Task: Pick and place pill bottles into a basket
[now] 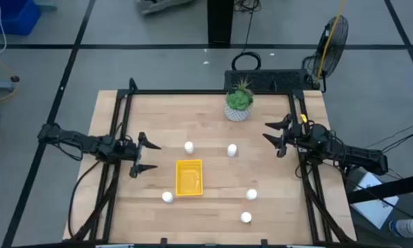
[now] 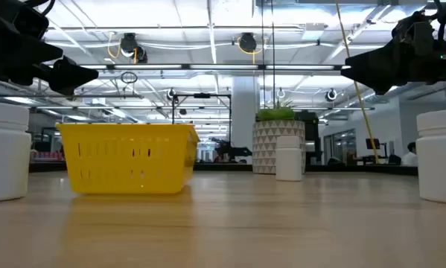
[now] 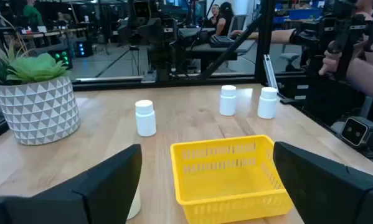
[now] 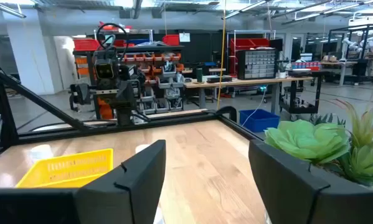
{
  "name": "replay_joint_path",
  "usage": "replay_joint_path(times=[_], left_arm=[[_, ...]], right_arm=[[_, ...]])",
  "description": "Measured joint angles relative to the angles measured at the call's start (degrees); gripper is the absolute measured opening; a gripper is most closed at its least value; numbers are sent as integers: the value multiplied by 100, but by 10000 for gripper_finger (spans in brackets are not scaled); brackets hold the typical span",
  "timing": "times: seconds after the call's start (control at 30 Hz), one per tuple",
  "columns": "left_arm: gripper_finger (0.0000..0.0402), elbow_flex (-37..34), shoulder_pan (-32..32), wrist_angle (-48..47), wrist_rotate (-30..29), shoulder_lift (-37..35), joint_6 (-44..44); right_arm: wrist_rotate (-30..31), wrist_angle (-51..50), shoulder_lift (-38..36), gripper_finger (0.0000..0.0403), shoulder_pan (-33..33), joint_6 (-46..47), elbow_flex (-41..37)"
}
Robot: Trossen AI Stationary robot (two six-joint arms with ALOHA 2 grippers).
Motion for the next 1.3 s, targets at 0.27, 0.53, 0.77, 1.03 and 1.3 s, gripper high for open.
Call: replay_joint_path(times=[0.27,0.53,0.77,1.03,1.3], left_arm=[[365,0,2,-2,0,1,2],[365,0,1,54,-44,0,7],[365,0,1,108,-139,2,0],[365,0,1,251,-441,2,-433],[365,0,2,254,-446,2,-549]], right_arm=[[0,0,0,221,0,0,0],[0,0,0,221,0,0,0],[0,1,0,221,0,0,0],[-48,-81,4,221,22,582,27],[-694,-505,811,221,20,685,752]])
